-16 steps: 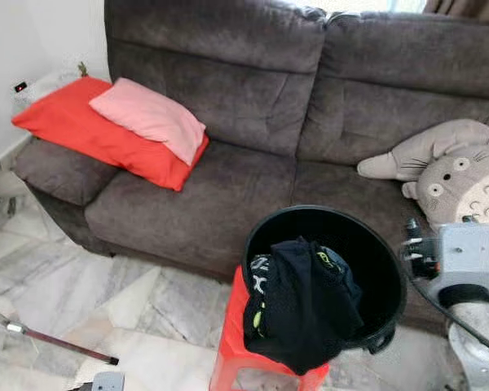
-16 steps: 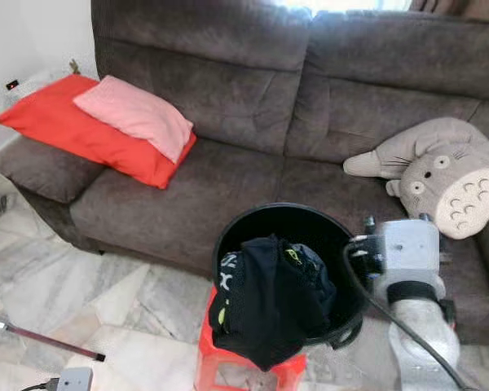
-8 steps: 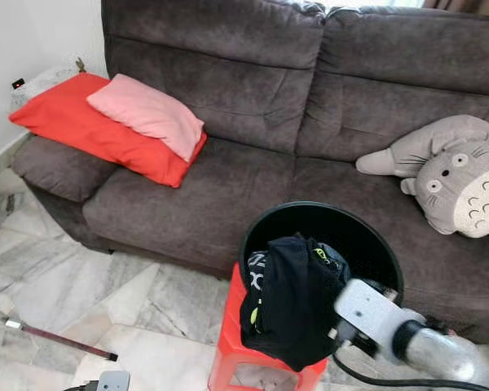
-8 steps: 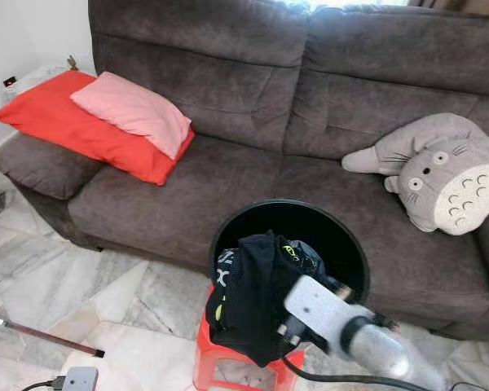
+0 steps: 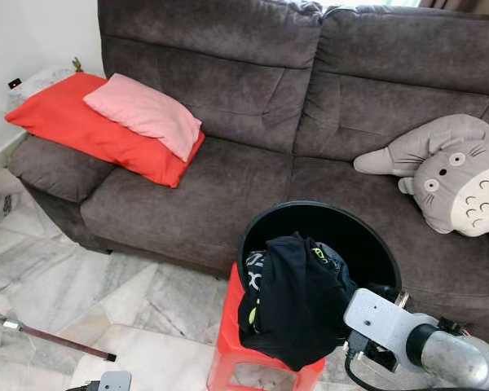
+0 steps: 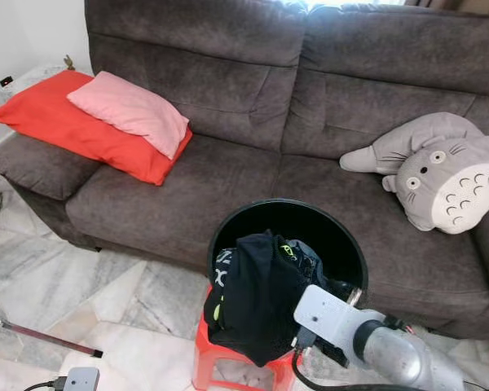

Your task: Hang hanger

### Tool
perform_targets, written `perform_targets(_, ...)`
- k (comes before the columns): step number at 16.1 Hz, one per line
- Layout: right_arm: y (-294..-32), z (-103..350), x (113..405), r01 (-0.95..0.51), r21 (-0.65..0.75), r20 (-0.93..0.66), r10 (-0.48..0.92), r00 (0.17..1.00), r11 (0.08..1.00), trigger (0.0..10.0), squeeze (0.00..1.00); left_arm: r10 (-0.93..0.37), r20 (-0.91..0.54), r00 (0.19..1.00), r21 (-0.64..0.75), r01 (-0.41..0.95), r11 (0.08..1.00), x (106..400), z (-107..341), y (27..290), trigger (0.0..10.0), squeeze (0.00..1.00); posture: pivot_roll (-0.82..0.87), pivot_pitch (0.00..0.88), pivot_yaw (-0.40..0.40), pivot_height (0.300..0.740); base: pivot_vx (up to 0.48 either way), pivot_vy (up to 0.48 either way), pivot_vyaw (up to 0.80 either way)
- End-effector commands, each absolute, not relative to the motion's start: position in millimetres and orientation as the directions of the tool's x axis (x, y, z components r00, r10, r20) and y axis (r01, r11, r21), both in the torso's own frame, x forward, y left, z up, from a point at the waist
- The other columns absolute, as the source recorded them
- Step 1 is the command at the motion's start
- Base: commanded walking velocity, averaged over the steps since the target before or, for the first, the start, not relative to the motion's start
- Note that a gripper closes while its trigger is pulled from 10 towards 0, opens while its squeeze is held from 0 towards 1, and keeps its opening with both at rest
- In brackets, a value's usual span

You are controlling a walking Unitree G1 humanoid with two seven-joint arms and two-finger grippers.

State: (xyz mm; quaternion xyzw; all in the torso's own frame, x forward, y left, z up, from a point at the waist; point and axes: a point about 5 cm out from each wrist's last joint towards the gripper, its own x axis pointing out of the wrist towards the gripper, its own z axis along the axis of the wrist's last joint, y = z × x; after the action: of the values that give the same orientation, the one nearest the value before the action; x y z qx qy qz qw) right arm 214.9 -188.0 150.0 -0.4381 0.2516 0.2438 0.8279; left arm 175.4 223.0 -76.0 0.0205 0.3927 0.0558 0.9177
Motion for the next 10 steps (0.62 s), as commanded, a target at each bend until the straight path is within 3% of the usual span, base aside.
perform_targets(1, -191.0, 153.8, 218.8, -0.594, -0.636, -0.606, 0.158, 0.780, 0.492, 10.0, 0.00, 0.114, -0.746, 0.656, 0.074, -0.088, 0.993, 166.1, -81.3, 221.5, 10.0, 0.00, -0.09, 0.157, -0.038, 0.740, 0.000, 0.000, 0.00)
perform_targets(10, -200.5, 146.2, 215.8, -0.611, -0.642, -0.646, 0.103, 0.756, 0.462, 10.0, 0.00, 0.117, -0.751, 0.650, 0.075, -0.091, 0.993, 163.9, -82.2, 222.2, 10.0, 0.00, -0.09, 0.160, -0.039, 0.740, 0.000, 0.000, 0.00)
